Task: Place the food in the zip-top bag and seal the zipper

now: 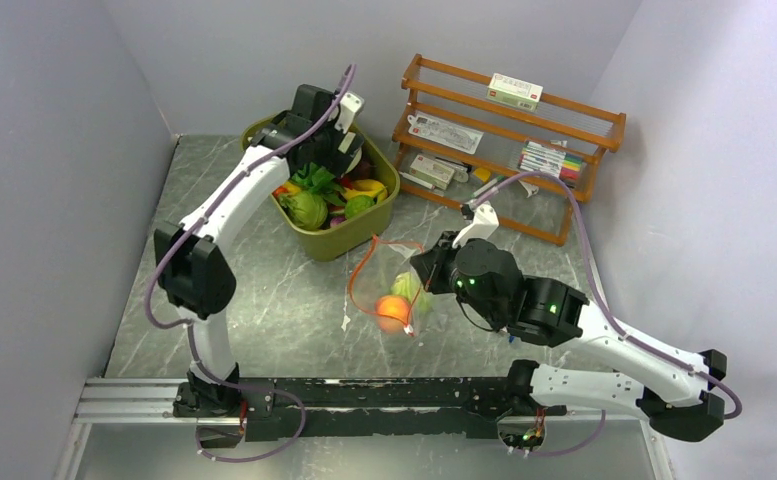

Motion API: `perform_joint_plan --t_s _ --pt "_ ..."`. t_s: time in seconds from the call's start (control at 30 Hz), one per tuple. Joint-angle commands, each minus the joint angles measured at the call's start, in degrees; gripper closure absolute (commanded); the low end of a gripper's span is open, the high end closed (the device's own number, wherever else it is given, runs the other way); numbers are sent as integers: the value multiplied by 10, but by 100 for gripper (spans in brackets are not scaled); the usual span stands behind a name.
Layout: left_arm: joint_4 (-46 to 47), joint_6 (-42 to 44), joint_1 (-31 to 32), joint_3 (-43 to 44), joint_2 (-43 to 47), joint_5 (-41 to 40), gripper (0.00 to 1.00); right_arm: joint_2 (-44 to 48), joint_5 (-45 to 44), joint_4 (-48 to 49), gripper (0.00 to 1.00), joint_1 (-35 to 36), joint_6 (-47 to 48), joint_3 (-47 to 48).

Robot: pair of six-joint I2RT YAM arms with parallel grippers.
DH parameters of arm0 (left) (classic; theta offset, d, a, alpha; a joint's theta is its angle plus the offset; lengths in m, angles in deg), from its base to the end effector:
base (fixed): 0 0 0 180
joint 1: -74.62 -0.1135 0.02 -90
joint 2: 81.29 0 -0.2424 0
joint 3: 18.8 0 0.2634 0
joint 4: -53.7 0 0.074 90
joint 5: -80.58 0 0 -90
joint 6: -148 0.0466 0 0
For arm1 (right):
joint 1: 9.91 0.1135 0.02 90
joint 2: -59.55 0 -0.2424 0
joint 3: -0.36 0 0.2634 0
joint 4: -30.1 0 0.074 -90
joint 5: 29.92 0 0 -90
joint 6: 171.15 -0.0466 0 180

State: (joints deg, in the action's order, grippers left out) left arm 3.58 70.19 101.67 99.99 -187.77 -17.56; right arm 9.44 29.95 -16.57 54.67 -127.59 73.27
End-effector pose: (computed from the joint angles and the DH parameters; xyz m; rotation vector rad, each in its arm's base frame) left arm 0.3958 -0.1947 0.3285 0.6730 2.1186 0.0160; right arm 0.1121 0.1813 0.3553 0.0304 2.0061 0.7592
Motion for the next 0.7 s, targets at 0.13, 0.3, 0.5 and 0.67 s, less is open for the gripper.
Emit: perform_joint_plan --t_s 0.13,0.3,0.5,0.67 --pt "-3 54 -3 117 -95 -51 1 12 -25 -2 100 -1 4 15" --pt "4 52 -12 117 -115 -93 1 4 -26 -1 100 -2 -1 14" --pt "13 48 -20 107 -138 -91 1 15 -25 11 100 -1 -9 -6" --pt "0 31 -20 106 -147 -75 12 10 -28 5 100 -1 -6 0"
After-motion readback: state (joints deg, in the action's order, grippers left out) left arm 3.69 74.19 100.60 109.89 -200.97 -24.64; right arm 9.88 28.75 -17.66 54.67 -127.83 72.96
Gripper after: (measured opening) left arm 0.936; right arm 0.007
